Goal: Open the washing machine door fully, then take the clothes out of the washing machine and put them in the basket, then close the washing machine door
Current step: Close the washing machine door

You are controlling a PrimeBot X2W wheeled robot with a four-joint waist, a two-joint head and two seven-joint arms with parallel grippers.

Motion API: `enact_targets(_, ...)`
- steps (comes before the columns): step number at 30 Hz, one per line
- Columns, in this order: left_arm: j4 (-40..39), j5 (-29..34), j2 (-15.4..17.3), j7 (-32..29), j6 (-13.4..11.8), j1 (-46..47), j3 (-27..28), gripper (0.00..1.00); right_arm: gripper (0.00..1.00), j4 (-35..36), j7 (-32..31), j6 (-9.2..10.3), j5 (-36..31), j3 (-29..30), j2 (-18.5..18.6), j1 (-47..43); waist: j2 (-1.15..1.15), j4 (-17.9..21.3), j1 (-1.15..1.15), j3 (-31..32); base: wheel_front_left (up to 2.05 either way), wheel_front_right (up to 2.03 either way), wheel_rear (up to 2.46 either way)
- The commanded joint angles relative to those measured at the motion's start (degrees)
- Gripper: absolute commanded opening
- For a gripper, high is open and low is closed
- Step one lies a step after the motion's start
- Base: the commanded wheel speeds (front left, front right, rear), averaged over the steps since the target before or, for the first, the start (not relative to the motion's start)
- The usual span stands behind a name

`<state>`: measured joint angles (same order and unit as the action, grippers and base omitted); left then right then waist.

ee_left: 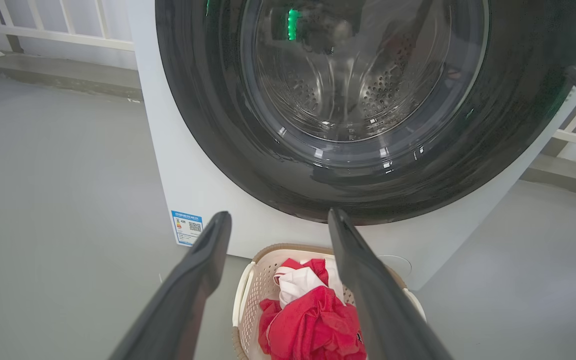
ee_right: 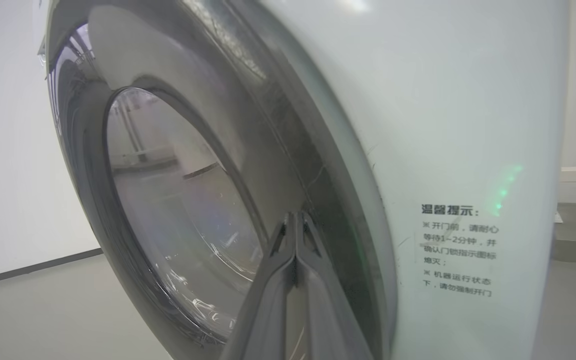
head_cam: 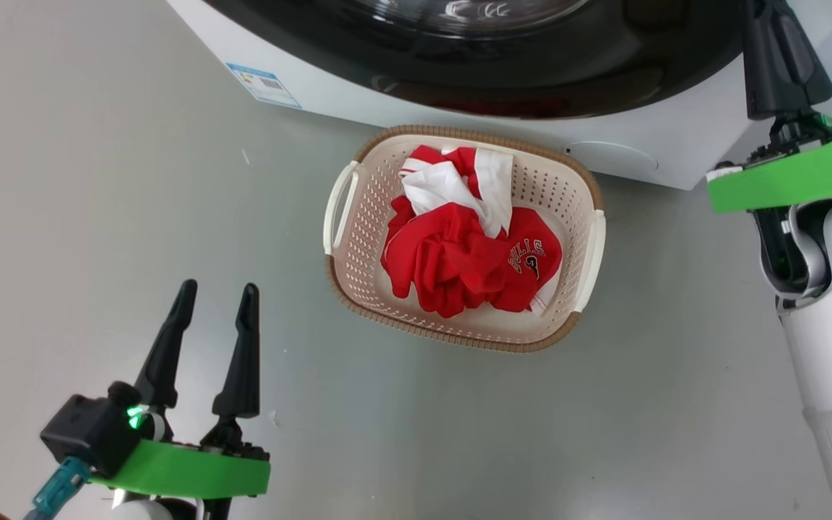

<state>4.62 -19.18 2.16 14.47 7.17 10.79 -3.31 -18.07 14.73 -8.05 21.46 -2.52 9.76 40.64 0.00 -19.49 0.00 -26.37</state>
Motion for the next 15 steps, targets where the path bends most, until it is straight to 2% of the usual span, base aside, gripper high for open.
enact_targets(1, -1.68, -0.23, 0.72, 0.52, 0.32, 0.77, 1.97, 1.0, 0.0, 1.49, 0.27, 0.56, -0.25, 1.06, -0.43, 2.97, 0.0, 0.02, 0.0, -0.39, 0.0, 0.0, 0.0)
enact_targets(6, -1.6, -0.19, 0.72, 0.52, 0.32, 1.04, 1.87, 1.0, 0.0, 1.56, 0.27, 0.56, -0.58, 1.49, -0.79, 3.29, 0.0, 0.16, 0.0, -0.45, 0.0, 0.0, 0.0)
enact_targets(13, -0.36, 0.61, 0.72, 0.52, 0.32, 0.61, 2.44, 1.0, 0.01, 1.31, 0.27, 0.56, -0.47, -2.26, -0.67, -1.62, 0.0, 1.4, 0.0, 1.88, 0.0, 0.0, 0.0)
enact_targets(14, -0.15, 0.84, 0.72, 0.52, 0.32, 0.44, 2.55, 1.0, 0.27, 1.23, 0.27, 0.56, -0.41, -2.76, -0.62, -2.64, 0.0, 1.69, 0.0, 2.33, 0.0, 0.0, 0.0)
enact_targets(15, 0.11, 1.1, 0.72, 0.52, 0.32, 0.27, 2.66, 1.0, 0.45, 1.17, 0.27, 0.56, -0.38, -3.22, -0.58, -3.71, 0.0, 1.97, 0.0, 2.82, 0.0, 0.0, 0.0)
